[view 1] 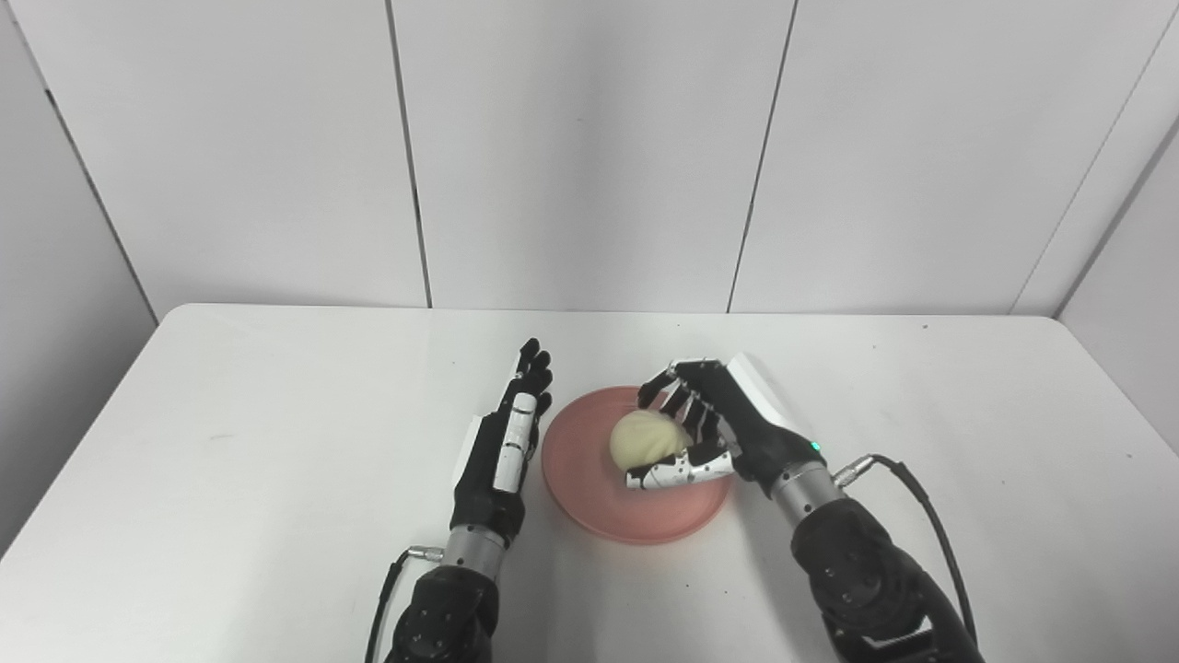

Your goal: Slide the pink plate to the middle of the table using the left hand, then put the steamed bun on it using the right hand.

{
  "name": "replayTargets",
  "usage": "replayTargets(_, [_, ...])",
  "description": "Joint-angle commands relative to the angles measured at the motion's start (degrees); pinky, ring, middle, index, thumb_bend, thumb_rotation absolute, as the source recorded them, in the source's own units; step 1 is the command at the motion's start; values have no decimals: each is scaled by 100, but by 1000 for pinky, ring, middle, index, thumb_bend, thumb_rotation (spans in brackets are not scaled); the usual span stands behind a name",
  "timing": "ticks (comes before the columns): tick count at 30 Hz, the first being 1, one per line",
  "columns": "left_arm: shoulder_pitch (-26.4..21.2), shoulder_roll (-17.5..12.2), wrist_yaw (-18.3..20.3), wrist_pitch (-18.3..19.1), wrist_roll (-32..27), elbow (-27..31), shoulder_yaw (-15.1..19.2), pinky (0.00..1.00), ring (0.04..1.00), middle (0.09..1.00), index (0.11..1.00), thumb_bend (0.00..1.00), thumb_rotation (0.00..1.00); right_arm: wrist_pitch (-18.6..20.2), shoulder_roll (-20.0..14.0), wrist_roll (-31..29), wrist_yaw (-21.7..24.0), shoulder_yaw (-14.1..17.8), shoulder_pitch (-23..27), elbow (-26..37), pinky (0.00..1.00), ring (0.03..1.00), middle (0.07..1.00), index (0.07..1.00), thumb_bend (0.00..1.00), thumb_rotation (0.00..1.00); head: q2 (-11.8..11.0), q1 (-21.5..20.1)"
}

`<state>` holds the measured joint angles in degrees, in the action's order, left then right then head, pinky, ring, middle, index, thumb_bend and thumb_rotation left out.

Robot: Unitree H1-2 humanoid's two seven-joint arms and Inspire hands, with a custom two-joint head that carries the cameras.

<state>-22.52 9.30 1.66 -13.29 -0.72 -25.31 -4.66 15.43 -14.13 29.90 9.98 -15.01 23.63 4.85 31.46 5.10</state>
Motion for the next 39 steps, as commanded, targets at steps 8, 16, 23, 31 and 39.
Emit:
replayTargets(8, [135, 61, -157, -93, 89, -149, -24, 1000, 1000, 1000, 1000, 572, 1000, -1042, 142, 464, -707, -268, 569, -1063, 91, 140, 469, 482, 523, 0, 25, -32])
replayTargets(16, [118, 47, -135, -168, 53, -190, -15, 1000, 1000, 1000, 999, 569, 1000, -1360, 10, 1019, -1078, -444, 720, -1378, 162, 240, 472, 482, 521, 0, 31, -92])
replayTargets(23, [117, 57, -134, -101, 52, -155, -20, 1000, 1000, 1000, 997, 578, 1000, -1493, -181, 1421, -1288, -510, 752, -1435, 372, 396, 481, 543, 508, 0, 73, -169])
replayTargets(31, [92, 70, -54, -156, -84, -192, 15, 1000, 1000, 1000, 1000, 554, 1000, -1286, -363, 1448, -739, -500, 621, -1100, 698, 810, 835, 838, 604, 299, 80, -185])
replayTargets(39, [119, 56, -8, -2, -111, -87, 0, 1000, 1000, 1000, 1000, 559, 1000, -1325, -485, 1225, -294, -451, 502, -987, 974, 993, 995, 997, 713, 552, 82, -221])
